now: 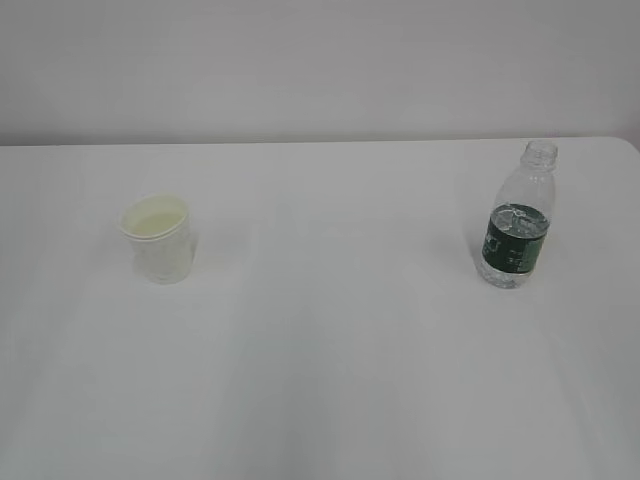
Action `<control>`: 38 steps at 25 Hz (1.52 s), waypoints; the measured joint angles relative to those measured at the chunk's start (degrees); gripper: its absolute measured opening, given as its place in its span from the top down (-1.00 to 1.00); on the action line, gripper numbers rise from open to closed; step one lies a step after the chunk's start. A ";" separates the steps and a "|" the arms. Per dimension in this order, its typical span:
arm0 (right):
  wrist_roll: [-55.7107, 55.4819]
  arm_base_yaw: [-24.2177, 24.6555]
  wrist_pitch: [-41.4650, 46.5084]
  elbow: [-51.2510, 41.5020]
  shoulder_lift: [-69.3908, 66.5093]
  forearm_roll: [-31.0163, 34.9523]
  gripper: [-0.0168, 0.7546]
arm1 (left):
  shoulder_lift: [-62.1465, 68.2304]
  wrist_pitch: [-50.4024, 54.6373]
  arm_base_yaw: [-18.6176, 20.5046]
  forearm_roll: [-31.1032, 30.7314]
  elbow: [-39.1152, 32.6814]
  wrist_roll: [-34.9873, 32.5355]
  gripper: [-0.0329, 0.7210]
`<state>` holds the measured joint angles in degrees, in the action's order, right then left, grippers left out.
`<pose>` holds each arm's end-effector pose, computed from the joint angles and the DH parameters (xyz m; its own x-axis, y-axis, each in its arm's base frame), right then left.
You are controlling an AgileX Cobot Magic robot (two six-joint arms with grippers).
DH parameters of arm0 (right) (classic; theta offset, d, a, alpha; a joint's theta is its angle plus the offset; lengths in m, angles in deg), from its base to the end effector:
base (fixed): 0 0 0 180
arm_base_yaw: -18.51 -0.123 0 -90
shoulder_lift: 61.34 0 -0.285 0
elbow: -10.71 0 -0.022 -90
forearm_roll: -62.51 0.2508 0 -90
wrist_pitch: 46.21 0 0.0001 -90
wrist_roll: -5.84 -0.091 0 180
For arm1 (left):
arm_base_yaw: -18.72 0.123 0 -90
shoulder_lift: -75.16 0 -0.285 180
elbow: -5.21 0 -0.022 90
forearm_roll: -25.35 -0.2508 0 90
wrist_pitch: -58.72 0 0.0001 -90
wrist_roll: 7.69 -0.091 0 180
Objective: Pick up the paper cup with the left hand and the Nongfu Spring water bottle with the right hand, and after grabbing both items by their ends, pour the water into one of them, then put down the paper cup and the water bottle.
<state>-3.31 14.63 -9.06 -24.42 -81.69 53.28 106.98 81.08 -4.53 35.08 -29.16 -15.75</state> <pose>0.0180 -0.0076 0.3787 -0.0386 0.0282 -0.9989 0.0304 0.9992 0.0270 0.0612 -0.0327 0.3973 0.0204 -0.0268 -0.9994 0.4534 0.8912 -0.0146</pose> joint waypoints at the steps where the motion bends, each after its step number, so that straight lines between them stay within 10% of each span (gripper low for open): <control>1: 0.00 0.00 0.94 0.02 1.10 0.00 -0.57 | -0.66 1.22 0.00 -0.04 0.00 0.00 -0.40; 28: 0.89 0.00 28.85 2.18 9.11 -5.45 -0.57 | -13.53 32.70 0.00 0.52 0.00 0.70 -0.35; 38: 1.57 0.00 34.08 2.08 9.11 -5.84 -0.57 | -13.53 42.21 0.00 -8.70 -0.34 10.16 -0.32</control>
<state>-1.74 14.63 25.02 -22.34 -72.58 47.44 93.44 123.29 -4.53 26.38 -29.50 -5.58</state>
